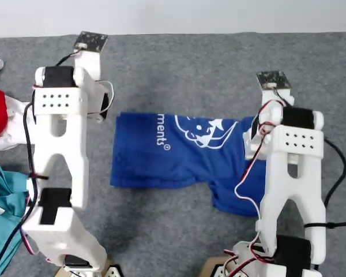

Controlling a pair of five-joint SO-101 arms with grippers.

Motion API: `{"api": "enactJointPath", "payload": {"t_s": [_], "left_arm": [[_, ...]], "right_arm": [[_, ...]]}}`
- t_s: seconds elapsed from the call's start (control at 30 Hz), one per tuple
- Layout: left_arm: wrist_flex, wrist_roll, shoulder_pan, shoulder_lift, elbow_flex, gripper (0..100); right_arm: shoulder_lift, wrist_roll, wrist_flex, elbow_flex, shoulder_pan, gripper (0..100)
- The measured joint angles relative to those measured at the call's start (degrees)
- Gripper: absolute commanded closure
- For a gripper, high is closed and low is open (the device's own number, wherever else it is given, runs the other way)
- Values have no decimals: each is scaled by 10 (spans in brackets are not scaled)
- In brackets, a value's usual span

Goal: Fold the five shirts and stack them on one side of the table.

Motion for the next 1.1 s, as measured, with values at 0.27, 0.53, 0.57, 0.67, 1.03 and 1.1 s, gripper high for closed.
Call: {"api": "enactJointPath", "payload": {"t_s": [0.27,0.53,0.57,0.67,1.03,1.1], "left_arm": [[0,4,9,-29,0,998],[0,4,-2,-29,0,998],[0,4,-4,-29,2,998],[0,4,-10,-29,20,998],[1,4,-12,-29,47,998],[1,4,-12,-29,47,998]], "right_arm": [[1,-4,-238,140,4,975],[138,-4,-373,123,4,975],[166,-4,-376,106,4,975],[258,-4,-376,41,4,975],[396,17,-221,-203,5,973],[396,21,-201,-222,5,973]]}}
